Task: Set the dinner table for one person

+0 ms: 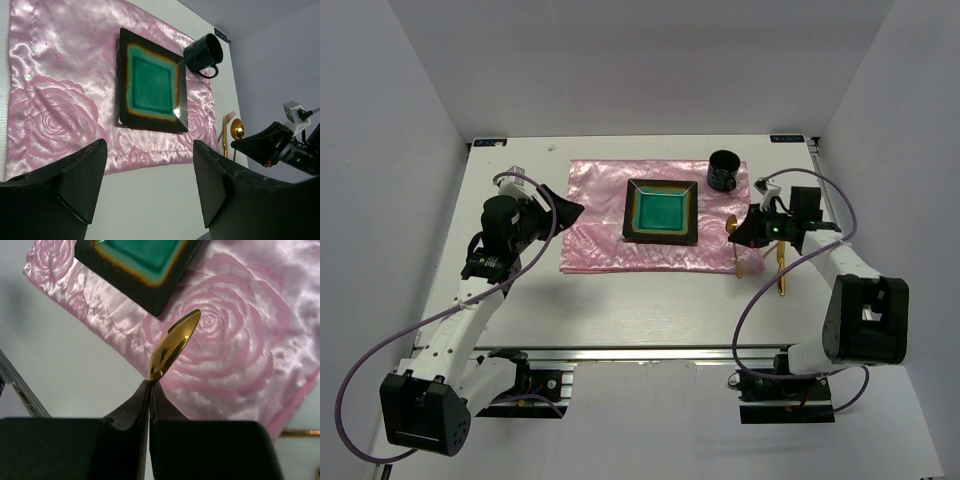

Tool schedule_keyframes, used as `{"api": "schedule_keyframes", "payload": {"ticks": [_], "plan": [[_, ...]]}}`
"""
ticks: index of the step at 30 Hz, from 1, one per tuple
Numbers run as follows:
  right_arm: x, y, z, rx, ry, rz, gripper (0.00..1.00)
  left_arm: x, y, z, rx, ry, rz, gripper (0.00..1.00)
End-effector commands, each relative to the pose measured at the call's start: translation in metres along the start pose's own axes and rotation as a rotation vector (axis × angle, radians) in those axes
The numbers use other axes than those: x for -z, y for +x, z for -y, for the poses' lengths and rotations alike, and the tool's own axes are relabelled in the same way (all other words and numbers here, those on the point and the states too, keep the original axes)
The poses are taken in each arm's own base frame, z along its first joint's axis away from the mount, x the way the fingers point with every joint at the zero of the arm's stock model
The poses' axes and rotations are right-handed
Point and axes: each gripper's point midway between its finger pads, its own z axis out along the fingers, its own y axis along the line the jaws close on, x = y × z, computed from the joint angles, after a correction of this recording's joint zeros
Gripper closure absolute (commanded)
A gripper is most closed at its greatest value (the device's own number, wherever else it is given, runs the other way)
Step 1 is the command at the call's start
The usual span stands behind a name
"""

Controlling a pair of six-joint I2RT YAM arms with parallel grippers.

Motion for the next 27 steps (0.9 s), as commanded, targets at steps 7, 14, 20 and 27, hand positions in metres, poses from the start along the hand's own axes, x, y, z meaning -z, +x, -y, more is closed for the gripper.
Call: {"api": "schedule_keyframes", "payload": {"ticks": [7,14,20,27], "plan": [[-0.059,-0.063,0.040,-0.038,0.187,0.058,1.00,0.008,-0.003,0.007,-0.017,0.018,0.011,0.21],[-0.085,-0.074,0.065,-0.035,0.197,0.021,1.00,0.010,-0.002,0.004,-0.002,0.004,0.019,0.21],[-0.098,-0.065,0.079,-0.049,0.208,-0.008,1.00,0.014,-0.004,0.002,-0.002,-0.018,0.024,0.21],[-0.104,-0.051,0.094,-0.033,0.241,-0.050,0.88,0.015,-0.002,0.000,0.009,-0.023,0.024,0.21]]}}
